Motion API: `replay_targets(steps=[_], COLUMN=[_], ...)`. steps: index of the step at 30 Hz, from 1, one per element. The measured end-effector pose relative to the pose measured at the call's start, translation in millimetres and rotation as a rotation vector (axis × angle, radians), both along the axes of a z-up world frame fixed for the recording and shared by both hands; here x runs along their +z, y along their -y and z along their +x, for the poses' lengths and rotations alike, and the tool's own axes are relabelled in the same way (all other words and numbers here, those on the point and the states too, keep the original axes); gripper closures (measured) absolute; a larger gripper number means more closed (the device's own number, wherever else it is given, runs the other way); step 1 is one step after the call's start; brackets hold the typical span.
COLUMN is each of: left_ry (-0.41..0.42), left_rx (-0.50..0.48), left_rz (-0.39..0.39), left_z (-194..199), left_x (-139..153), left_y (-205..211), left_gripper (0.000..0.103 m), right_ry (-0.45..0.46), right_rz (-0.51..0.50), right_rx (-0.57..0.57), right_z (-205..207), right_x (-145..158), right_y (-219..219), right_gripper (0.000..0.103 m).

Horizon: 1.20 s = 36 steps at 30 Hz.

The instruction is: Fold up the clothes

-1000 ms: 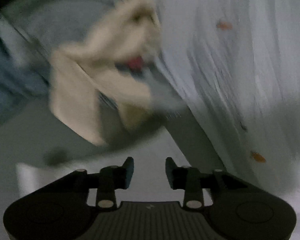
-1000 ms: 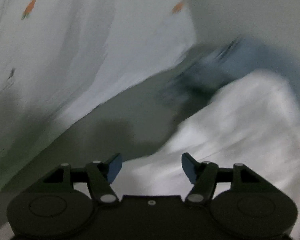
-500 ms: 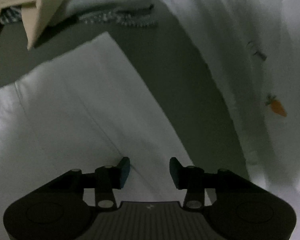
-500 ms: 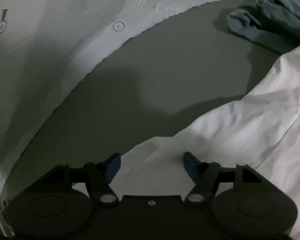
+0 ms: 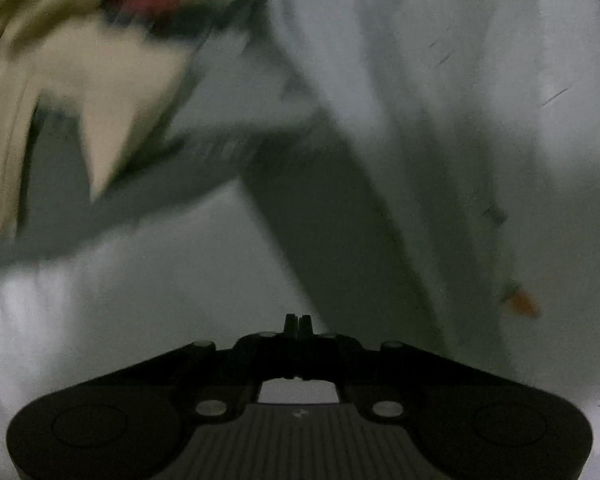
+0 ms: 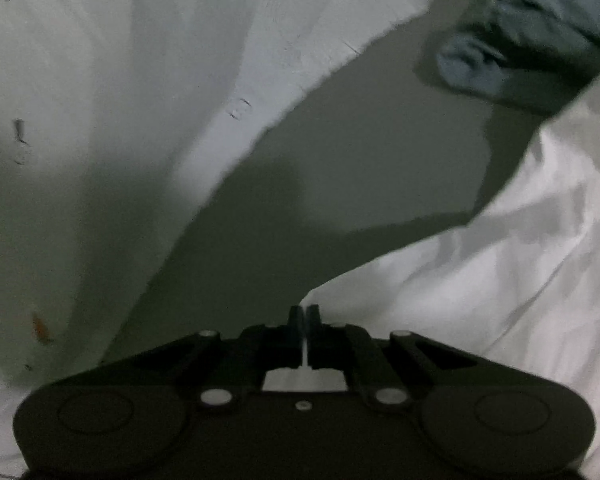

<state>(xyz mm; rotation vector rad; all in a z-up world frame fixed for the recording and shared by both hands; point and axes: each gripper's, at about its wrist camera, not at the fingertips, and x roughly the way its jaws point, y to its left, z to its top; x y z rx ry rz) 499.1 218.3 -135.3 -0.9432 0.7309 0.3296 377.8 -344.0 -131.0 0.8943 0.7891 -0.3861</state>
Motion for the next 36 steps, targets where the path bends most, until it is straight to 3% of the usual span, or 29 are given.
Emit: replay_targets(steps=[4,7,9,11,12,15,18,19,21,23,28,29,30,31,33,36], left_ry=[-0.006,-0.063,-0.096,-0.114,-0.122,-0.123,-0.085,-0.077,-0.082,-0.100,-0.123,-0.114,-0.107,-0.100,-0.048,0.005], left_rx=[-0.091,-0.075,-0.041,-0.015,-0.009,-0.055,-0.199,-0.261,-0.353,-0.400,-0.341,-0.322,-0.303,-0.284,-0.260,-0.264], left_rz=[0.034,-0.009,-0.034,-0.021,0.004,0.215,0.478,0.547,0.630,0.656,0.573,0.546,0.522,0.498,0.449,0.502], left_z=[13.0,15.0,6.7,1.7,-0.5,-4.0,-1.9,-0.4,5.2,9.1,14.7,14.0,12.3,10.7,3.7,-4.6], left_x=[5.1,-11.2,-21.7,-28.5,-29.0,-21.1,-13.5,-13.1,-16.0,-21.1,-35.1,-36.4,-36.8,-37.1,-33.9,-18.6], left_y=[0.1,2.3,0.7,-5.6,-8.2,-5.4,7.9,13.1,19.7,21.6,6.5,3.0,0.4,-2.3,-7.3,-2.2], left_gripper=[0.103,0.090,0.081,0.074,0.067,0.050,0.030,0.028,0.028,0.028,0.030,0.041,0.069,0.080,0.084,0.085], right_ry=[-0.005,-0.148,-0.141,-0.103,-0.094,-0.083,-0.093,-0.098,-0.099,-0.108,-0.108,-0.107,-0.109,-0.110,-0.112,-0.114], right_rz=[0.016,0.031,0.053,0.018,-0.002,-0.052,-0.031,-0.025,-0.030,-0.043,-0.048,-0.046,-0.046,-0.047,-0.050,-0.057], right_rx=[-0.007,-0.010,-0.029,-0.018,-0.007,0.035,0.032,0.027,0.025,0.026,0.021,0.019,0.019,0.019,0.016,0.019], right_z=[4.3,17.7,16.3,13.5,12.7,13.0,13.7,14.0,16.0,17.9,18.4,18.1,17.8,17.5,13.9,16.1], right_x=[-13.6,-46.1,-48.5,-40.3,-37.3,-32.6,-35.8,-35.1,-37.4,-34.9,-33.6,-34.0,-33.8,-33.6,-31.2,-28.9], right_y=[2.9,5.2,6.8,3.7,1.8,-5.9,-11.0,-10.9,-7.8,-10.3,-11.9,-11.9,-11.8,-12.0,-12.9,-14.1], right_gripper=[0.101,0.098,0.095,0.075,0.071,0.067,0.067,0.067,0.067,0.067,0.067,0.067,0.067,0.067,0.067,0.067])
